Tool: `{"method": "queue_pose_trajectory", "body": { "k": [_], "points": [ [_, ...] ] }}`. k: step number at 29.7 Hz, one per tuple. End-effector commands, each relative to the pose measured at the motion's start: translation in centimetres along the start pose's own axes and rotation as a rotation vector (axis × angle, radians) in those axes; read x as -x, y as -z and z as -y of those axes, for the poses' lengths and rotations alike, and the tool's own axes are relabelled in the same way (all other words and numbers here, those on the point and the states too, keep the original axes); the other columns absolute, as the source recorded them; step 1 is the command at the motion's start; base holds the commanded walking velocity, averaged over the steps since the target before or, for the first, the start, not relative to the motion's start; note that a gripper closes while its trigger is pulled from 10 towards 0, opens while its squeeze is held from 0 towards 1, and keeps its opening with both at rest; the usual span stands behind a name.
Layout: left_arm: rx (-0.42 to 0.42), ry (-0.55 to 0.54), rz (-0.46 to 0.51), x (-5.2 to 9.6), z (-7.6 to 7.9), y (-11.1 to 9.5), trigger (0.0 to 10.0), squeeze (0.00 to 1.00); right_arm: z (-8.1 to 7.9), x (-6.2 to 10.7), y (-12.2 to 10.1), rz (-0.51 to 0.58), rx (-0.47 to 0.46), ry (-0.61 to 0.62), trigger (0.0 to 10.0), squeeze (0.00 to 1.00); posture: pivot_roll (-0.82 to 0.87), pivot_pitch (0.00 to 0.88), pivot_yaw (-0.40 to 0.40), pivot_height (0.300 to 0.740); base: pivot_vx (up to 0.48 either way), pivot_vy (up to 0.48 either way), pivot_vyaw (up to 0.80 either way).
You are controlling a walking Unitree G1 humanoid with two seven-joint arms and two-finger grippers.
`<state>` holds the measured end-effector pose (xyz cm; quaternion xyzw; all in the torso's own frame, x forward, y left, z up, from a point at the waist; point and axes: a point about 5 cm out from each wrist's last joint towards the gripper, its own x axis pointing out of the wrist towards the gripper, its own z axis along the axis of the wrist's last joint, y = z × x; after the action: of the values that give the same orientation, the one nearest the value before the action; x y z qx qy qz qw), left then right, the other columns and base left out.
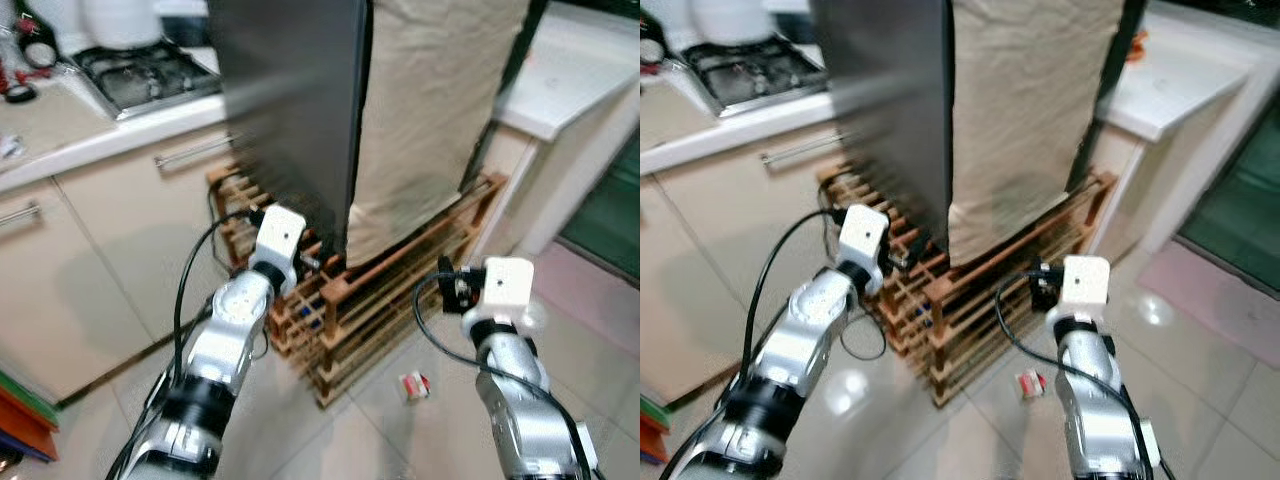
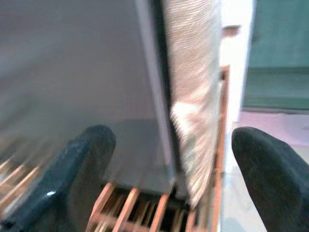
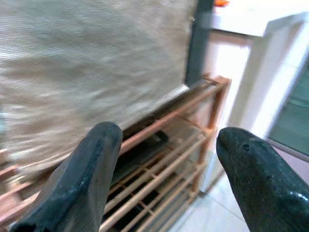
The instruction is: Restocking fridge
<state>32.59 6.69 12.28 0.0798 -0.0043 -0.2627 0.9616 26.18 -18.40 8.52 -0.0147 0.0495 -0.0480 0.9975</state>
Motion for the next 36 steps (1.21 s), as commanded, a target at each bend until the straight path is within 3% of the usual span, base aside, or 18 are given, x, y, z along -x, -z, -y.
{"method": "queue_pose_trajectory", "body": {
  "k": [1, 6, 21, 36],
  "points": [
    [-0.015, -0.014, -0.026, 0.3, -0.6, 0.4, 10.0, 0.00, -0.5, -0.2, -0.3, 0.012, -0.006, -0.016, 10.0, 0.00, 0.02, 0.000, 0.027, 0.740, 0.000, 0.000, 0.00],
    [0.005, 0.013, 0.000, 0.2, -0.2, 0.0, 10.0, 0.00, -0.6, -0.1, -0.3, 0.015, -0.007, -0.016, 10.0, 0.00, 0.02, 0.000, 0.030, 0.740, 0.000, 0.000, 0.00],
    [0.048, 0.013, 0.017, 0.3, 0.2, -0.1, 10.0, 0.00, -0.7, -0.1, -0.1, 0.010, -0.007, -0.027, 10.0, 0.00, 0.02, 0.000, 0.027, 0.740, 0.399, 0.000, 0.00],
    [0.070, -0.022, 0.026, 0.1, -0.4, -0.5, 10.0, 0.00, -0.6, 0.0, 0.1, 0.004, 0.000, -0.031, 10.0, 0.00, 0.02, 0.005, 0.022, 0.740, 0.000, 0.000, 0.00]
  ]
}}
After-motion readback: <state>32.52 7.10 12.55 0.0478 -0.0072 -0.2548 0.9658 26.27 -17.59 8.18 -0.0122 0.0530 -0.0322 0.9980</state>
